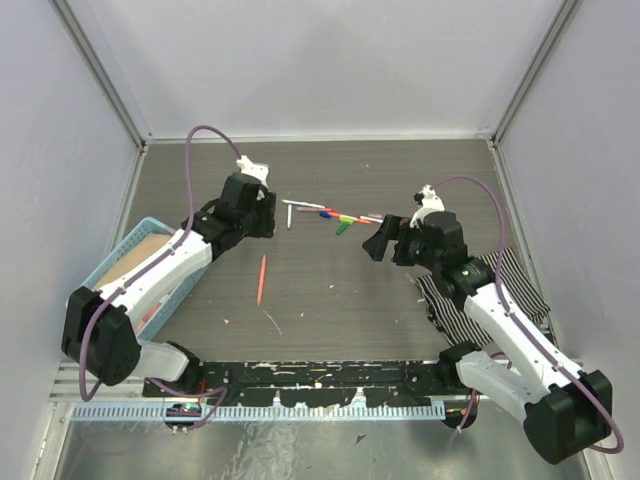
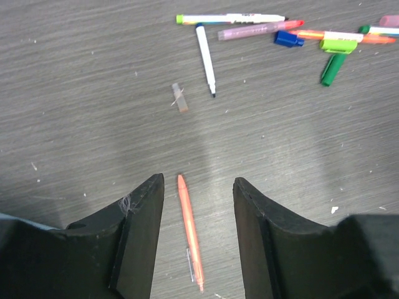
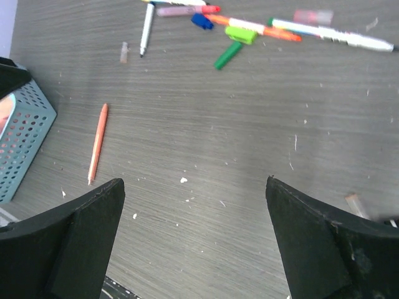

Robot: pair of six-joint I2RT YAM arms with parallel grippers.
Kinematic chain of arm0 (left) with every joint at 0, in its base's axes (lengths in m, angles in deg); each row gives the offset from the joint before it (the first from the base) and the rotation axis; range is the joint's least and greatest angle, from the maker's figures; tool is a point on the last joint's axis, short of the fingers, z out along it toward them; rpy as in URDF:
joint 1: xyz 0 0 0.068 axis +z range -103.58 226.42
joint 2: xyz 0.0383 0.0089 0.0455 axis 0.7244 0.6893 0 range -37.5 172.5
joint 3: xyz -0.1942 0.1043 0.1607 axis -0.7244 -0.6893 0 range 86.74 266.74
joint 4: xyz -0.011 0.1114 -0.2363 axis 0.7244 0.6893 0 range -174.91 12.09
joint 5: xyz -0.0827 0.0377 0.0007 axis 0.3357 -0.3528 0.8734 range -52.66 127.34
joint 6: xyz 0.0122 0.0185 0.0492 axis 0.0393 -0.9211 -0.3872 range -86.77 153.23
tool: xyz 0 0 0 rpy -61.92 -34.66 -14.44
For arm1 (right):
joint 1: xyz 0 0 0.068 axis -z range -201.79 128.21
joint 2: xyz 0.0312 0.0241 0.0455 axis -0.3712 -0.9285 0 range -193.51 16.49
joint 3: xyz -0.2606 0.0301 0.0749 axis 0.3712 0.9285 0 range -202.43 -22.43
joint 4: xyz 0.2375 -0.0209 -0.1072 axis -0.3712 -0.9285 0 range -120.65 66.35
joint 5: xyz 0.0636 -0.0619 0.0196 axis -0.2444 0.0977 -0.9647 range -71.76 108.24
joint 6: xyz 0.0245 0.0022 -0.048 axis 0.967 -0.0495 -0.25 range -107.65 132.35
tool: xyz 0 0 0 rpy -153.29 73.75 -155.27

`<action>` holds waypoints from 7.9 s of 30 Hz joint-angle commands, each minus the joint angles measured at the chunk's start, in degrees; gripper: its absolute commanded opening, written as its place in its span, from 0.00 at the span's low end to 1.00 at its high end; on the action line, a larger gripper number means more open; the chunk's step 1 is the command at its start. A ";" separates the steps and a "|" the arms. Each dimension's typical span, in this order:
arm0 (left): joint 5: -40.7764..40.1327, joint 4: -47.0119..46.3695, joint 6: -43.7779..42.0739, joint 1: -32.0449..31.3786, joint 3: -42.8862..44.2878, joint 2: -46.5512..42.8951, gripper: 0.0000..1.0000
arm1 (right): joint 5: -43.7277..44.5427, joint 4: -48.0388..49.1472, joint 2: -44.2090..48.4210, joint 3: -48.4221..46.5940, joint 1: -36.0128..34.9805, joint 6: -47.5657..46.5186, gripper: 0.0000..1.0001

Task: Insert the pens into the pen caps
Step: Move the pen to the center of the board, then pick up the pen from the center of the board.

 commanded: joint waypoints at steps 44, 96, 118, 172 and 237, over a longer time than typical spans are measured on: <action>10.25 3.05 0.66 5.48 31.04 39.10 0.48 | -5.71 -5.13 5.29 6.40 15.92 -3.21 1.00; 25.41 16.53 -24.57 6.08 65.08 59.96 0.51 | -8.22 -2.12 -4.78 1.63 15.87 -5.96 1.00; 17.64 20.37 -25.63 4.30 72.24 67.33 0.50 | -8.79 -2.50 -4.37 2.81 15.84 -6.76 1.00; 17.87 25.00 -34.63 3.84 55.94 54.66 0.50 | -9.88 -5.13 -1.74 2.14 15.40 -6.83 1.00; 26.29 28.35 -38.97 5.58 54.41 57.69 0.33 | -9.96 -4.01 -4.51 1.92 13.49 -6.84 1.00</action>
